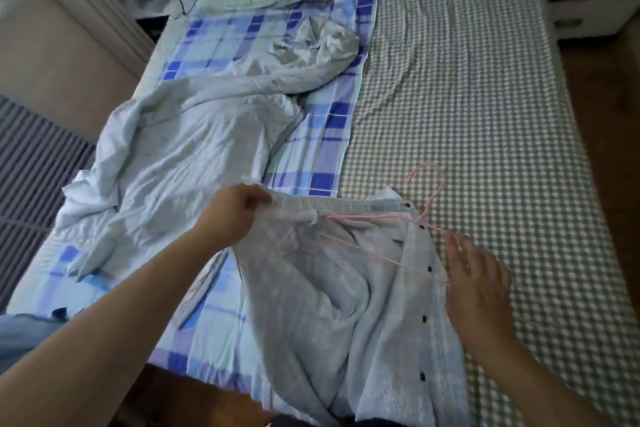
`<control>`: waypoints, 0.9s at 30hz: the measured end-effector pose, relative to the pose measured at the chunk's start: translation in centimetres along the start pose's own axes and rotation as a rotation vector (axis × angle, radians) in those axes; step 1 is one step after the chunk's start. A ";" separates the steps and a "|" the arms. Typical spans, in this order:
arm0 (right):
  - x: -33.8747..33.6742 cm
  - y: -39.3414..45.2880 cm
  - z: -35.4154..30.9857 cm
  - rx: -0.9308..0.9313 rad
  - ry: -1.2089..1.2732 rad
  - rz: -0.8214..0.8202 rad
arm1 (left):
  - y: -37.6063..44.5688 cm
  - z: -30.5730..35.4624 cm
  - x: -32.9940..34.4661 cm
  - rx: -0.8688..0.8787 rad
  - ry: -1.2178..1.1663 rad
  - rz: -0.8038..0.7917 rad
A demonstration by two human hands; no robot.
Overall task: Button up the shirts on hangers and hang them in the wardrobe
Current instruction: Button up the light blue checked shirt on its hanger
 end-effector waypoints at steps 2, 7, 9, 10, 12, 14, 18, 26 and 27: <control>-0.4 0.2 -0.8 -0.035 0.019 -0.007 | -0.7 1.5 -0.9 -0.104 -0.240 0.005; 1.1 0.1 -6.2 -0.217 0.065 -0.111 | -5.2 4.8 0.2 -0.332 -0.976 -0.070; 1.3 0.4 -6.4 -0.086 0.113 -0.119 | -7.8 4.6 1.8 -0.386 -1.007 -0.075; 1.4 0.6 -6.3 -0.017 0.127 -0.126 | -9.3 4.3 2.6 -0.406 -1.012 -0.065; 1.4 0.6 -6.0 0.037 0.153 -0.143 | -12.8 3.7 4.4 -0.432 -1.031 -0.049; 1.9 0.0 -6.1 0.000 0.189 -0.156 | -16.7 3.1 6.9 -0.464 -1.038 -0.091; 3.0 -1.9 -6.2 -0.129 0.282 -0.204 | -22.3 1.8 11.3 -0.527 -0.865 -0.565; 2.0 -1.3 -3.5 -0.253 0.284 0.011 | -15.9 -2.0 6.4 0.136 0.125 0.314; 1.6 -1.0 -3.5 -0.276 0.275 0.025 | -14.9 -1.5 6.2 0.178 0.148 0.223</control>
Point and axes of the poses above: each hand's wrist, its own y-axis towards the middle knuckle, its own x-axis out of the palm, z = x × y, the point moved 1 cm from there along y, towards the middle knuckle, and after that the axes turned 5 degrees about -x, right-handed, at the moved point
